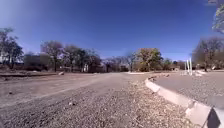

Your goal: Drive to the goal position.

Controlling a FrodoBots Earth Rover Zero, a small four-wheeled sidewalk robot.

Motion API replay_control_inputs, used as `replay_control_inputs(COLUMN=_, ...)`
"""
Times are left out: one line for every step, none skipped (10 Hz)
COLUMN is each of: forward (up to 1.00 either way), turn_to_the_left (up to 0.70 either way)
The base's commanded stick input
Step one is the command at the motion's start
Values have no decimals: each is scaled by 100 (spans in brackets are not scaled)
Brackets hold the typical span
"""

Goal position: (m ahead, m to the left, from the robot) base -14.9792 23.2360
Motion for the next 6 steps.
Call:
replay_control_inputs(forward=70, turn_to_the_left=35)
replay_control_inputs(forward=70, turn_to_the_left=35)
replay_control_inputs(forward=70, turn_to_the_left=35)
replay_control_inputs(forward=70, turn_to_the_left=35)
replay_control_inputs(forward=70, turn_to_the_left=35)
replay_control_inputs(forward=70, turn_to_the_left=35)
